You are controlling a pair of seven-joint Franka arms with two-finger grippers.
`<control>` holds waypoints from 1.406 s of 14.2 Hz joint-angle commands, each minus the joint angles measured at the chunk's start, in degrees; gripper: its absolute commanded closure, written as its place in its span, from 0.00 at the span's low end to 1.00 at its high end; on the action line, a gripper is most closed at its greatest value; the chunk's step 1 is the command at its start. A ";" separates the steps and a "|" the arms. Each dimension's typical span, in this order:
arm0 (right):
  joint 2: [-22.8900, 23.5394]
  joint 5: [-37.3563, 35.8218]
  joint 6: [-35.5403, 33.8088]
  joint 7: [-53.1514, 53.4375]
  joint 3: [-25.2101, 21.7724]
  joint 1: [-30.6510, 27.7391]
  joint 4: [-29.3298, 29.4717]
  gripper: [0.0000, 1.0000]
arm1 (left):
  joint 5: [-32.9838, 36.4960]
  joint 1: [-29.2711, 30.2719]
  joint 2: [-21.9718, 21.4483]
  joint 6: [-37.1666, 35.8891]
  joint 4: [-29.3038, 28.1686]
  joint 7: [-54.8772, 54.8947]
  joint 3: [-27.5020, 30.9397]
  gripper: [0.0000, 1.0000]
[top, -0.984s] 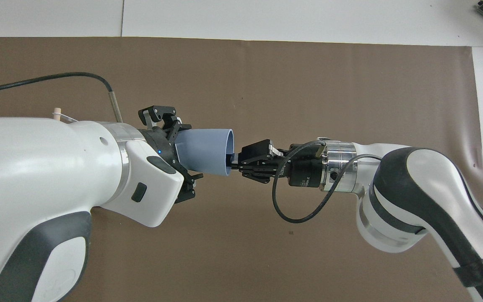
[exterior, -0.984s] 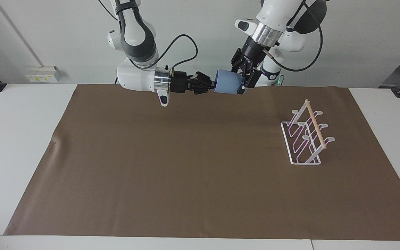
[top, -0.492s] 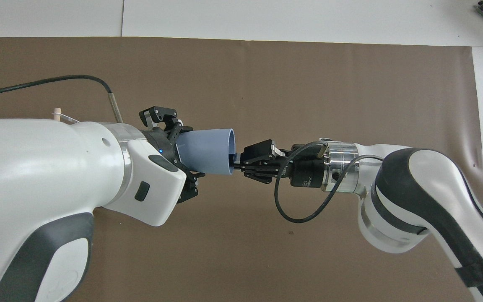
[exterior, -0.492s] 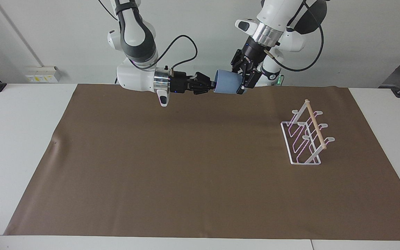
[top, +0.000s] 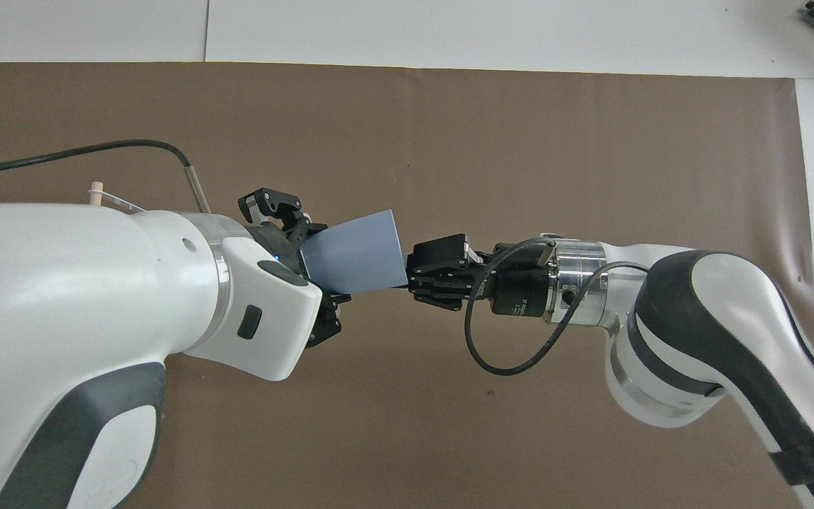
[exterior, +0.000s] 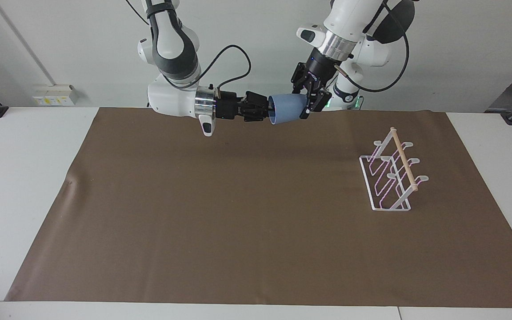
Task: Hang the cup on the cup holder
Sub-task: 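Open the right gripper and pull it back from the cup, then carry the cup with the left gripper while the right gripper returns to rest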
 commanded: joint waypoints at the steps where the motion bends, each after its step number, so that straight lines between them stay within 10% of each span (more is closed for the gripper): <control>1: -0.96 -1.30 1.02 1.60 0.29 -1.30 -0.55 0.00 | 1.13 -0.26 -0.07 -2.93 0.59 -1.10 0.90 1.00; 8: -0.35 -24.48 1.37 1.96 0.03 -9.29 0.94 0.00 | 15.08 0.36 -0.68 -13.39 1.20 -1.19 0.81 1.00; 20: -1.31 -92.26 2.17 14.43 -0.41 -13.08 6.74 0.00 | 48.66 2.20 3.79 -21.13 -0.64 -0.31 0.81 1.00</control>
